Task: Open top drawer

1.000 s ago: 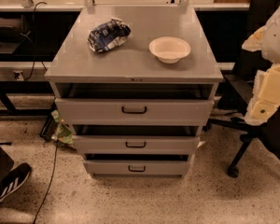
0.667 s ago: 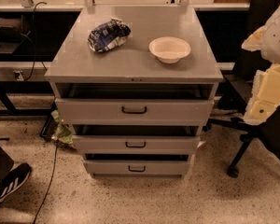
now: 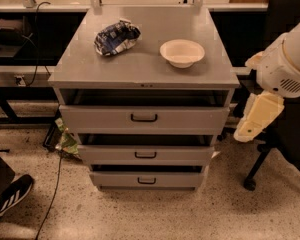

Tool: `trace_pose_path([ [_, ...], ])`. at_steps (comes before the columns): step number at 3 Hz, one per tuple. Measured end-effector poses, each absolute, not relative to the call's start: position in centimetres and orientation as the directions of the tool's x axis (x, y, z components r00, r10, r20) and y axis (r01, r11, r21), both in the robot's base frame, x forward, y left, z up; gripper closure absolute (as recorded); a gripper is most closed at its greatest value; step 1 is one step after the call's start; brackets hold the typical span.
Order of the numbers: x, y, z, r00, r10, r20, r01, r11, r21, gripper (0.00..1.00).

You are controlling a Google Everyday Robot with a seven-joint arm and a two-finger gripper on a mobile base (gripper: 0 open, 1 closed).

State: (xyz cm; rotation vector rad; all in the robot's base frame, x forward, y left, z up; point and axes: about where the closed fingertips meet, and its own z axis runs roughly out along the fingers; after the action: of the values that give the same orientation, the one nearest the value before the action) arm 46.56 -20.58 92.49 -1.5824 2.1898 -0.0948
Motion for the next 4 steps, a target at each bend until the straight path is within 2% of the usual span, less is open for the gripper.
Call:
trace_pose_path([
  [2, 46.4, -20.6, 93.0, -0.245, -0.921, -0.303, -0.890, 0.338, -0.307, 0.00],
  [4, 47.8, -17.8, 84.5, -0.269, -0.887, -0.374, -0.923, 0.348, -0.162, 0.00],
])
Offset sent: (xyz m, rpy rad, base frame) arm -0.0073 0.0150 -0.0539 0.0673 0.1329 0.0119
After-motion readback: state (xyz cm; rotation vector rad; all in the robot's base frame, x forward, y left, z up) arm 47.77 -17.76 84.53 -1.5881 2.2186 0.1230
